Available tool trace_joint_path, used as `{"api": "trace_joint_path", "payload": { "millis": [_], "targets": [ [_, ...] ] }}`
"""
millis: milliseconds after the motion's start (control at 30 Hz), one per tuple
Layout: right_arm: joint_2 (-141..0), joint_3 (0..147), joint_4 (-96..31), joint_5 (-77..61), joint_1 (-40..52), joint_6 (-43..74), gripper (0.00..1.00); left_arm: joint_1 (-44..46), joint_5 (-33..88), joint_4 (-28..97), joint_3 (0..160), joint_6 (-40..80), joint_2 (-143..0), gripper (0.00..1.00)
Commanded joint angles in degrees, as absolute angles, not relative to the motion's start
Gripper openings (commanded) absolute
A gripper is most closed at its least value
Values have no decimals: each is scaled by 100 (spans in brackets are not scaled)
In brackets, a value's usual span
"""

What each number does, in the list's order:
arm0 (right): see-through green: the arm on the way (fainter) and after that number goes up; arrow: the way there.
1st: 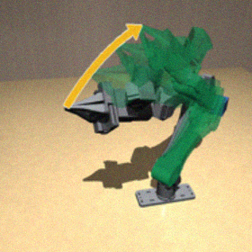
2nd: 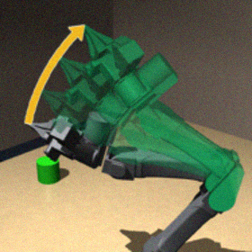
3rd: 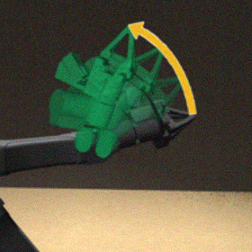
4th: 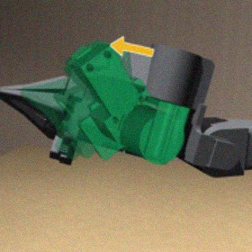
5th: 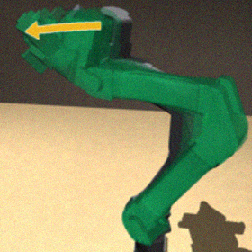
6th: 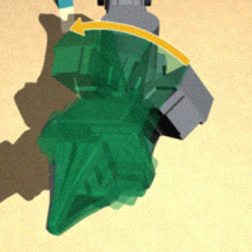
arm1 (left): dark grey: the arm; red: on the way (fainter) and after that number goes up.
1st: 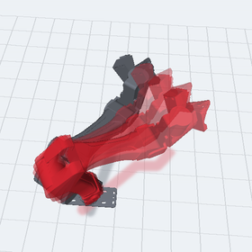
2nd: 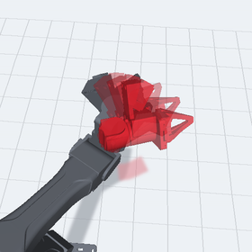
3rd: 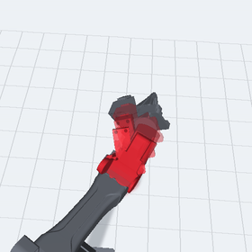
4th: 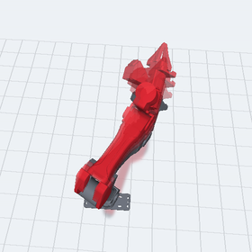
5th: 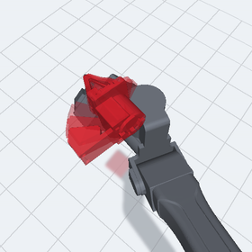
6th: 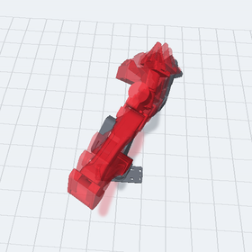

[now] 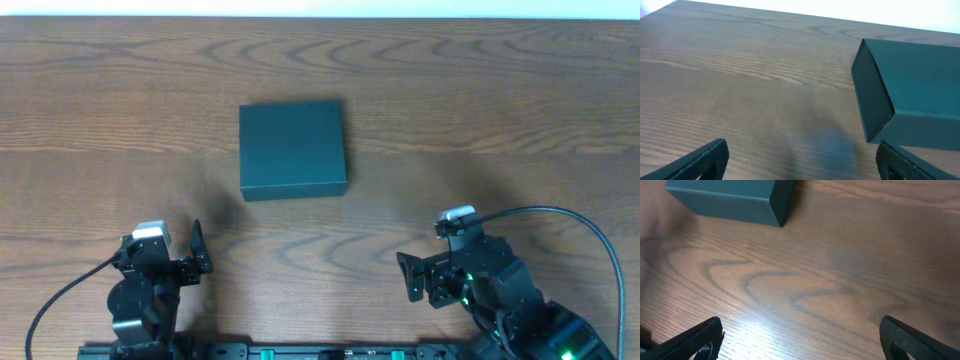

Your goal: Pack container

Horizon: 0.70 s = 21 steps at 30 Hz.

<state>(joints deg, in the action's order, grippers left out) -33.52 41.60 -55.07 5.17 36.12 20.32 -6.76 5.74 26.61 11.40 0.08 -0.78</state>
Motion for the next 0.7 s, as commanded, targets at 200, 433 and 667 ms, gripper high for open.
{"api": "trace_joint_path", "payload": {
  "millis": [200,433,667],
  "targets": [
    [-3339,4189,-5511,576,3564,1966,99,-709,600,1831,569,176,-21,95],
    [-3339,4189,-5511,576,3564,1966,99,-709,576,1859,567,172,-21,95],
    [-3339,4189,-5511,576,3564,1966,99,-711,576,1859,567,172,-25,95]
  ]
}}
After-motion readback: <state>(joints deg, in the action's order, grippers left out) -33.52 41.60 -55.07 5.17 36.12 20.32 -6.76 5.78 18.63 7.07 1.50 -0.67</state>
